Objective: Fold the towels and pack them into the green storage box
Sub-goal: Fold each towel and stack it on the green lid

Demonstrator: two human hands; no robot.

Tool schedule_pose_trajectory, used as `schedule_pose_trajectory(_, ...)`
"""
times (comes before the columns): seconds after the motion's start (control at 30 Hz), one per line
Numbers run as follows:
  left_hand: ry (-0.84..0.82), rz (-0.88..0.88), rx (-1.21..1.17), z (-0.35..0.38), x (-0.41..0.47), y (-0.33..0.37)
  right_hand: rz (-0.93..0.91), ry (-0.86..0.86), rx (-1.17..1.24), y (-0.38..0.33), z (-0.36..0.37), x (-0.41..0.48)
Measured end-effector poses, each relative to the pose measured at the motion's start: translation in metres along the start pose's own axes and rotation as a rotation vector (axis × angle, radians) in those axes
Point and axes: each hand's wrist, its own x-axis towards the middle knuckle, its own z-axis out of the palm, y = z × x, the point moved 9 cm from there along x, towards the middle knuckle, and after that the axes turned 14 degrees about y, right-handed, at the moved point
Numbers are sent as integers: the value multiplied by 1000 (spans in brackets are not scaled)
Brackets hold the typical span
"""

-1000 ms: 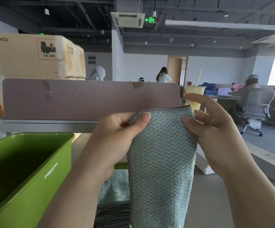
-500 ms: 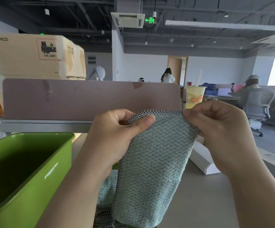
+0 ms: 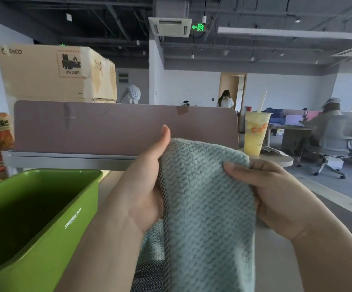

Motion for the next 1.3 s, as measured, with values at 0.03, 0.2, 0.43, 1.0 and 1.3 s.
schedule_pose_trajectory(0.03, -74, -44, 3, 5, -2, -3, 22, 41, 52, -2, -1, 0)
schedule_pose_trajectory(0.2, -167, -66, 155, 9, -1, -15, 38, 101, 119, -2, -3, 4)
schedule_pose_trajectory(0.43, -17, -54, 72, -5, 12, -11, 45, -90, -34, 2, 4, -5)
schedule_pose_trajectory(1.0, -115, 93, -8, 3, 4, 3, 50, 93, 33, 3, -2, 0)
schedule_pose_trajectory(1.3, 32, 114, -87, -13, 18, 5, -4, 55, 16, 7, 0, 5)
